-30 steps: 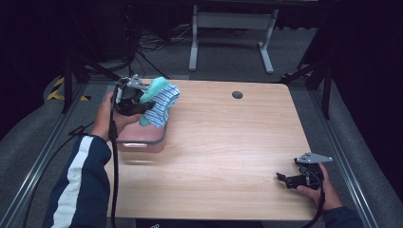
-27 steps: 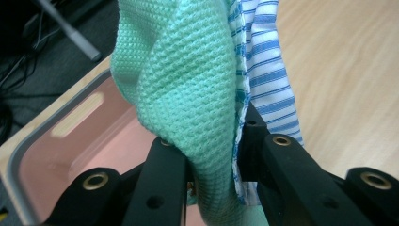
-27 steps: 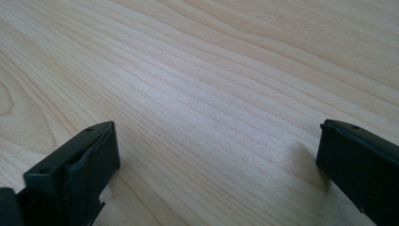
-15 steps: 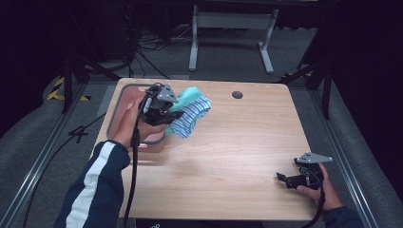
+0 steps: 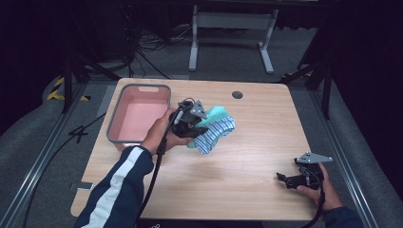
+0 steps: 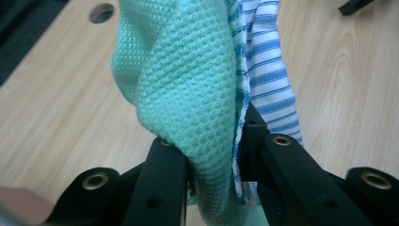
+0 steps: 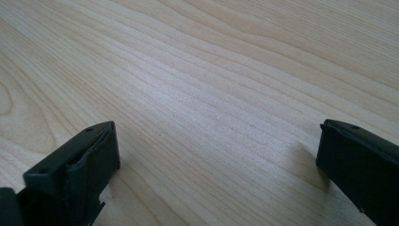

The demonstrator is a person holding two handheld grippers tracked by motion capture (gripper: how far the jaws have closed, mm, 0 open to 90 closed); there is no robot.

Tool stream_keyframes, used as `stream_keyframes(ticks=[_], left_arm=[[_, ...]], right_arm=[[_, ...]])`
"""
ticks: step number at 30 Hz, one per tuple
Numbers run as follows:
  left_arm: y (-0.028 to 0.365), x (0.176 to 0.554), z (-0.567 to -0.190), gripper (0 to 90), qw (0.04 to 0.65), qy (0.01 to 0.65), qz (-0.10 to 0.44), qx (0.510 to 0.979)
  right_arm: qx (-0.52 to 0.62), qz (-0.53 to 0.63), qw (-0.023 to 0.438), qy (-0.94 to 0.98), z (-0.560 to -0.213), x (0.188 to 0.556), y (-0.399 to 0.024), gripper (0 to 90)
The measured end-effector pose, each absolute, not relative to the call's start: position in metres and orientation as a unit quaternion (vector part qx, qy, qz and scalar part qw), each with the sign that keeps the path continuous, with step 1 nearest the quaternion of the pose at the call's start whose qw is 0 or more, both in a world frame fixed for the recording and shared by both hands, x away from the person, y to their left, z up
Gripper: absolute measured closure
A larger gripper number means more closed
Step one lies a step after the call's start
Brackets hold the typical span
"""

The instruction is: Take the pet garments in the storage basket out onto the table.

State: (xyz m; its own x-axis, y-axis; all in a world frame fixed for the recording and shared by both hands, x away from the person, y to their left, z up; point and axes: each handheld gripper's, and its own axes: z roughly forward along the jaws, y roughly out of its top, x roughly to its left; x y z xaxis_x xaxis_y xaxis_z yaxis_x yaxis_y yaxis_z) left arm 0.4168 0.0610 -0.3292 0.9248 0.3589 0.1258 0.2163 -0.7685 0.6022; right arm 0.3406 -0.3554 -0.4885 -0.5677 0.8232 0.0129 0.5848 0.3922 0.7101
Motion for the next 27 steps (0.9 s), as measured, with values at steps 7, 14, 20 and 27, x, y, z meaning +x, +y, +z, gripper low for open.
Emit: stream_keyframes(ticks=[7,14,20,27], left_arm=[[0.038,0.420,-0.356,77.2,0.284,0.151,0.095,0.942],[0.027,0.427,-0.384,76.6,0.264,0.156,0.071,0.949],[0.019,0.426,-0.405,74.7,0.261,0.156,0.050,0.951],[0.010,0.422,-0.421,61.2,0.254,0.154,0.044,0.954]], right_arm=[[0.432,0.344,0.174,0.816,-0.489,0.340,-0.355,0.3],[0.431,0.343,0.174,0.816,-0.489,0.340,-0.355,0.3],[0.431,0.343,0.174,0.816,-0.488,0.340,-0.355,0.4],[0.431,0.343,0.174,0.816,-0.489,0.340,-0.355,0.3]])
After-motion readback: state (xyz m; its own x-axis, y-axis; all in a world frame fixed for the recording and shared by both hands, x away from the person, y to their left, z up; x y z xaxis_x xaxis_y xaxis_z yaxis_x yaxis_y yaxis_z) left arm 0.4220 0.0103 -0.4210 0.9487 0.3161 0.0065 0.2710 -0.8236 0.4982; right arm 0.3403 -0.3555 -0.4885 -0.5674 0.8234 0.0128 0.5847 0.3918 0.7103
